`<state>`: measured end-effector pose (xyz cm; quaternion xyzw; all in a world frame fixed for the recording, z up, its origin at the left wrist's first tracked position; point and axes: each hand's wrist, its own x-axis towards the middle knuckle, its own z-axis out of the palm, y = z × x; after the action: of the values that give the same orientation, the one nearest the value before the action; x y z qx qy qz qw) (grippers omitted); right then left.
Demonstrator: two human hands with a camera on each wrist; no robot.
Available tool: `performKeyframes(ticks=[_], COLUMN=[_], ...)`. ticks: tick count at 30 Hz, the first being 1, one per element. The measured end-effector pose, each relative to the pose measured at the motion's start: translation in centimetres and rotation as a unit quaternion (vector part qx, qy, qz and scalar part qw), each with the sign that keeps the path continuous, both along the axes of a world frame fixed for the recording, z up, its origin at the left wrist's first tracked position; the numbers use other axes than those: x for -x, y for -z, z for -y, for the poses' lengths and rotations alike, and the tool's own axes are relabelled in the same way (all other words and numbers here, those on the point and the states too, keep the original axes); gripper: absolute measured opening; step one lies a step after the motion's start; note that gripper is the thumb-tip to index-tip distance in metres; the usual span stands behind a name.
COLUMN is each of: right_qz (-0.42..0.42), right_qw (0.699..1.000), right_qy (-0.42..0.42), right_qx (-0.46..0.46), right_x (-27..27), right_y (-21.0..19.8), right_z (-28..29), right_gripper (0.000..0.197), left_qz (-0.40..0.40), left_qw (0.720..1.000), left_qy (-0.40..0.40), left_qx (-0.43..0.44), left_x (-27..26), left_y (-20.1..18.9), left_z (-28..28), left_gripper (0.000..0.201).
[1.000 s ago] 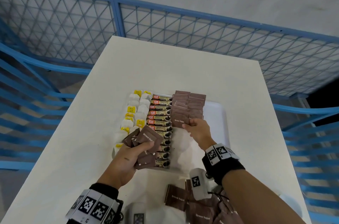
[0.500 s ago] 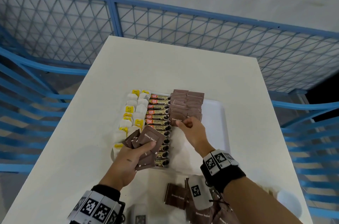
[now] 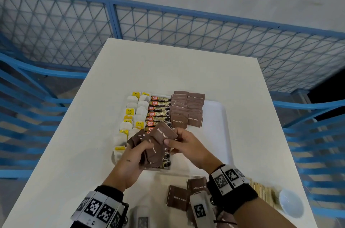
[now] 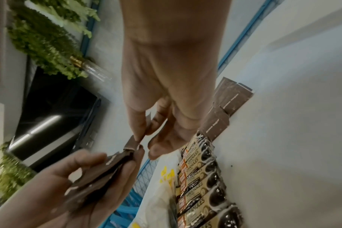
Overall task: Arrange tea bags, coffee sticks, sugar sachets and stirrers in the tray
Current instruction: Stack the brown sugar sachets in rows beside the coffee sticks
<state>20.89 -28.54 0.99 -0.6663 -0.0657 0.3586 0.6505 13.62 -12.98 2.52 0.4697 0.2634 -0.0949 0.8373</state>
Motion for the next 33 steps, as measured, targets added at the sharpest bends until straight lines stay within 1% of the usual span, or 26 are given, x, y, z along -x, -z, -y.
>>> performKeyframes(ticks=[2,4,6,9,12,17,21,24,27,28,31,33], right_qz=[-0.028,-0.029,-0.004,0.020,0.026,0.024,0.064,0.090,0.094,0.091,0.075,0.067], right_qw=[0.998,0.995,0.989,0.971,0.956,0.947,0.933,0.922,0.916,0.916,0.917,0.919], right_qy=[0.035,0.087,0.149,0.236,0.282,0.298,0.280,0.272,0.274,0.277,0.287,0.285], right_qx=[-0.031,-0.037,-0.012,0.032,0.071,0.120,0.215,0.260,0.276,0.277,0.267,0.265], right_x=[-0.4,-1.2,-2.2,-3.9,-5.2,-6.5,-7.0,-7.0,-6.9,-6.9,-7.0,-7.0], right_y=[0.0,0.2,0.7,1.9,3.5,5.2,5.9,6.1,6.2,6.3,6.6,6.8], right_z=[0.5,1.2,2.1,3.8,5.3,6.2,5.8,5.5,5.6,5.7,6.4,6.8], right_gripper=[0.011,0.012,0.011,0.015,0.015,0.015,0.012,0.010,0.012,0.012,0.010,0.007], left_qz=[0.002,0.000,0.007,0.015,0.019,0.023,0.017,0.013,0.002,-0.003,-0.011,-0.017], left_qw=[1.000,1.000,1.000,1.000,1.000,0.999,0.999,0.999,0.999,0.999,0.999,0.999], left_qy=[0.010,0.013,0.015,0.016,0.014,0.011,0.010,0.008,0.004,0.001,-0.010,-0.014], left_qx=[-0.007,-0.011,-0.009,-0.003,-0.003,-0.031,-0.032,-0.034,-0.041,-0.043,-0.051,-0.047], left_x=[0.1,0.1,0.2,0.3,0.3,0.4,0.3,0.3,0.4,0.4,0.4,0.5], left_y=[-0.2,-0.2,-0.4,-0.6,-0.5,-0.3,-0.1,-0.2,-0.4,-0.5,-0.5,-0.6], left_z=[0.0,0.0,0.0,0.0,-0.1,0.0,-0.1,-0.1,-0.1,-0.1,-0.2,-0.3], left_gripper=[0.027,0.027,0.027,0.028,0.029,0.028,0.027,0.031,0.042,0.041,0.027,0.028])
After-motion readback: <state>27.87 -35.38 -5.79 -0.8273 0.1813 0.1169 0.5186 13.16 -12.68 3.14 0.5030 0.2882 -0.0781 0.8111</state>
